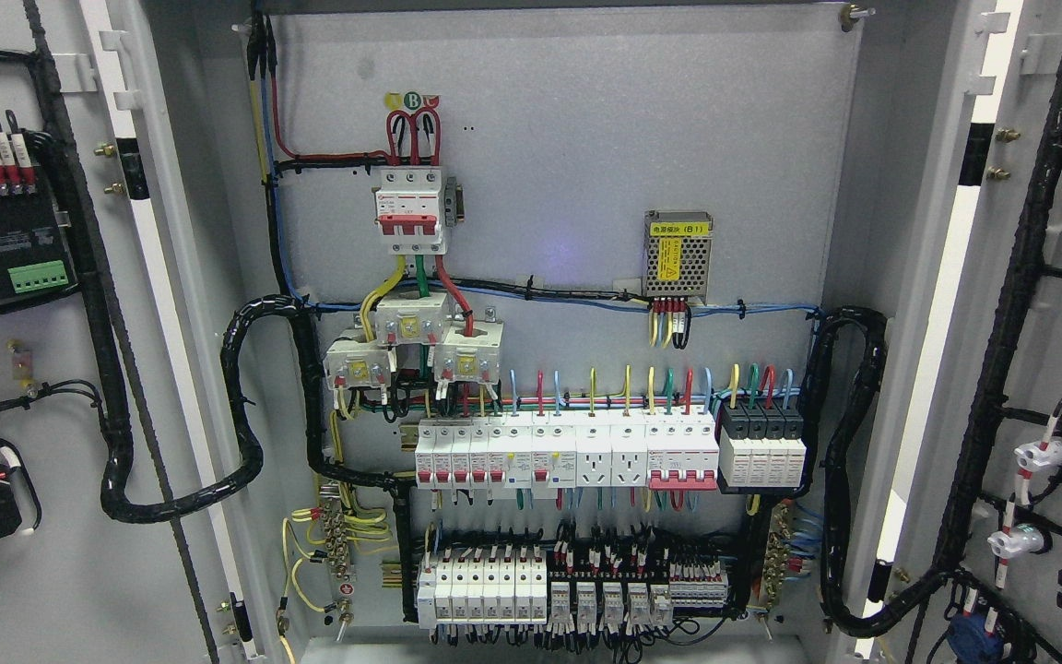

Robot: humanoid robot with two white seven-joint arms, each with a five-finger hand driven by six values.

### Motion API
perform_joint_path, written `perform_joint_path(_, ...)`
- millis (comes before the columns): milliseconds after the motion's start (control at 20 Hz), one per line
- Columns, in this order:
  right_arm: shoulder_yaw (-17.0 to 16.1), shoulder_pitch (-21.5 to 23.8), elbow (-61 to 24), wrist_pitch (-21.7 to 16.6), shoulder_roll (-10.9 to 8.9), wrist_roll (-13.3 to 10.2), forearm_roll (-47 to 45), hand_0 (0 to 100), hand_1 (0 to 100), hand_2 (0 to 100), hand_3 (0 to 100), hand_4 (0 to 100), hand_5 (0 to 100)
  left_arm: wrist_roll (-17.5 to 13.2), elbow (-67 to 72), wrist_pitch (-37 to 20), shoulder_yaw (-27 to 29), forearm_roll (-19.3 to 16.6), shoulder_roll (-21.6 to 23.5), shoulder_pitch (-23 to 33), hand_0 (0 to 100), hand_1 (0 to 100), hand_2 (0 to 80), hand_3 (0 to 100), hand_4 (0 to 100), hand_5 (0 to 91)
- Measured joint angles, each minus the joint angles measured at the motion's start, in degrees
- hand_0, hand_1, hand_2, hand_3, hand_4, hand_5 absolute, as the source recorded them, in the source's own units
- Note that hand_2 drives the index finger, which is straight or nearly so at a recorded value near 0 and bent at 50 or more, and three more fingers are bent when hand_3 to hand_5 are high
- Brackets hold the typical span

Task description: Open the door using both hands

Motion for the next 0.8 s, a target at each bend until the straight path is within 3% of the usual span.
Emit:
perform_joint_path(250, -0.2, -6.4, 13.5, 1.2, 5.1, -1.8, 0.1, 0, 0, 0, 0, 0, 0, 0.1, 10.6, 0.2, -0.2, -2.4, -1.9, -5.0, 0, 0, 0.0, 0, 3, 0.0)
perform_joint_path(451, -0.2, -10.2, 21.9, 7.1, 8.52, -5.8, 1.4, 0, 0, 0, 0, 0, 0, 0.1, 18.6, 0.2, -0.3, -3.5, -3.3, -8.6, 0, 0, 0.0, 0, 3, 0.0)
perform_joint_path(801, -0.4, -14.5, 31.2, 15.9, 12.73, -18.3, 8.0, 0, 0, 0, 0, 0, 0, 0.3, 32.9, 0.5, -0.2, -5.7, -5.7, -14.5, 0, 0, 0.0, 0, 3, 0.0)
